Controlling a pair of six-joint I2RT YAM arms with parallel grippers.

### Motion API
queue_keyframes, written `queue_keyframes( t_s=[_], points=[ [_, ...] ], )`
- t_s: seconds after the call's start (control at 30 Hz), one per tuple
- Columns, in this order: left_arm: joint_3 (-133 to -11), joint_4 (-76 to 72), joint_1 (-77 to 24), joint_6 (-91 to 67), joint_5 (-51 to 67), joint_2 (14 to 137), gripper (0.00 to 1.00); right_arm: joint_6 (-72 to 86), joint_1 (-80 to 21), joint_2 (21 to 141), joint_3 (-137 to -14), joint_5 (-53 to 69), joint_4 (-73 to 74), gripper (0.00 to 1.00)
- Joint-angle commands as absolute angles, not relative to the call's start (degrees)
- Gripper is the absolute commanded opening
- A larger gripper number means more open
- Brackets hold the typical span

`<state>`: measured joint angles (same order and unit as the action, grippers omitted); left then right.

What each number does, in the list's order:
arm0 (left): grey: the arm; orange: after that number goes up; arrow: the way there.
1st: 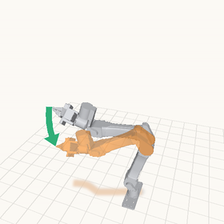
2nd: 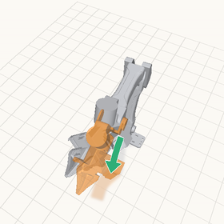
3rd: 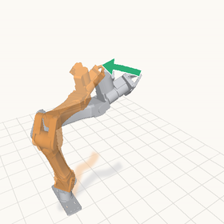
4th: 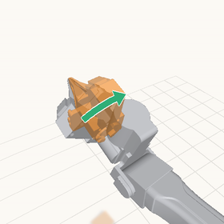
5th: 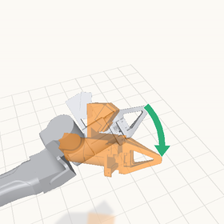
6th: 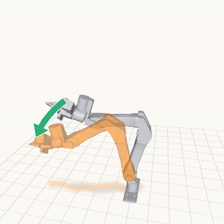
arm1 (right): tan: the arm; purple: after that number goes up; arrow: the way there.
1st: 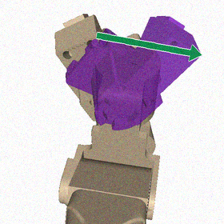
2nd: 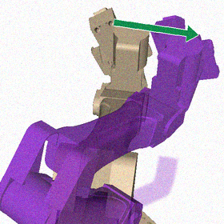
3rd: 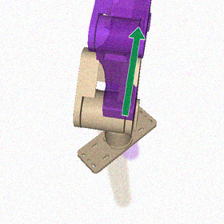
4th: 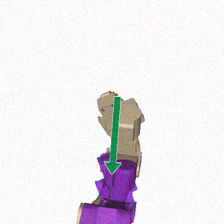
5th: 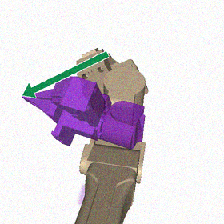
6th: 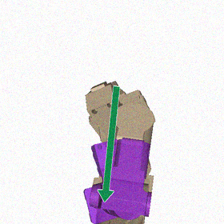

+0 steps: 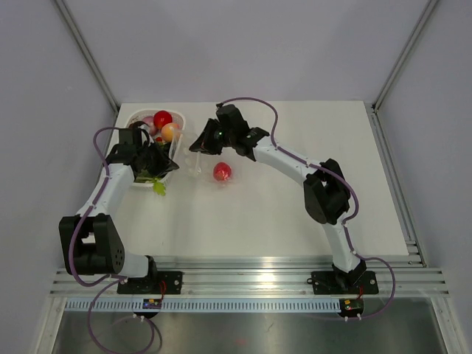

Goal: Place the food in the zip-top bag and seal the zipper
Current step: Adjust the zipper food storage bag at the center of the board.

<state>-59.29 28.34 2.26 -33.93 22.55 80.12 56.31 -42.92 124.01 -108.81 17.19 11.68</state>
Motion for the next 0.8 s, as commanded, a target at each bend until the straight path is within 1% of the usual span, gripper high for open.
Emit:
queue_keyframes(
  t_s=[0.0, 0.03, 0.07, 0.13, 0.23, 0.27, 0.37, 0.47, 0.57, 0.63, 0.73, 0.77],
  points=[
    [-63.8, 27.2, 2.1, -31.0, 26.6, 79.7, 0.0, 49.3, -42.2, 117.9, -112.0, 15.5, 20.2, 0.19],
    [-64.6, 27.6, 2.0, -30.4, 27.1, 79.6, 0.0, 47.6, -42.2, 117.2, -112.8, 14.3, 22.3, 0.3],
    [-65.8, 29.1, 2.0, -29.5, 27.3, 79.8, 0.0, 44.7, -42.3, 117.0, -113.5, 12.0, 24.3, 0.32],
    [-66.9, 30.1, 1.9, -28.9, 28.7, 80.1, 0.0, 42.3, -42.4, 116.6, -115.6, 10.4, 29.2, 0.32],
    [-67.9, 29.8, 1.9, -30.4, 32.0, 80.4, 0.0, 38.9, -42.5, 116.7, -117.8, 8.6, 33.1, 0.25],
    [-68.3, 29.7, 1.7, -30.6, 32.9, 80.5, 0.0, 38.3, -42.5, 116.9, -119.0, 8.3, 35.0, 0.18],
    [-70.1, 30.9, 1.5, -30.1, 32.9, 80.7, 0.0, 37.4, -42.5, 116.8, -119.5, 6.2, 36.9, 0.06],
    [-72.2, 33.7, 1.4, -28.2, 30.9, 80.9, 0.0, 36.7, -42.6, 115.0, -119.4, 4.0, 38.6, 0.05],
    [-77.9, 38.6, 0.5, -25.2, 30.8, 80.8, 0.0, 35.1, -43.3, 111.5, -121.2, 2.2, 42.6, 0.04],
    [-84.3, 42.6, -1.3, -23.2, 27.5, 79.2, 0.0, 33.8, -44.1, 107.3, -120.9, 0.4, 43.2, 0.04],
    [-89.2, 44.6, -3.3, -22.8, 25.5, 78.5, 0.0, 34.2, -44.4, 101.8, -116.8, 0.4, 41.9, 0.02],
    [-89.3, 44.6, -3.6, -23.0, 25.7, 78.7, 0.0, 34.4, -44.4, 100.6, -113.2, -1.1, 40.6, 0.02]
  ],
)
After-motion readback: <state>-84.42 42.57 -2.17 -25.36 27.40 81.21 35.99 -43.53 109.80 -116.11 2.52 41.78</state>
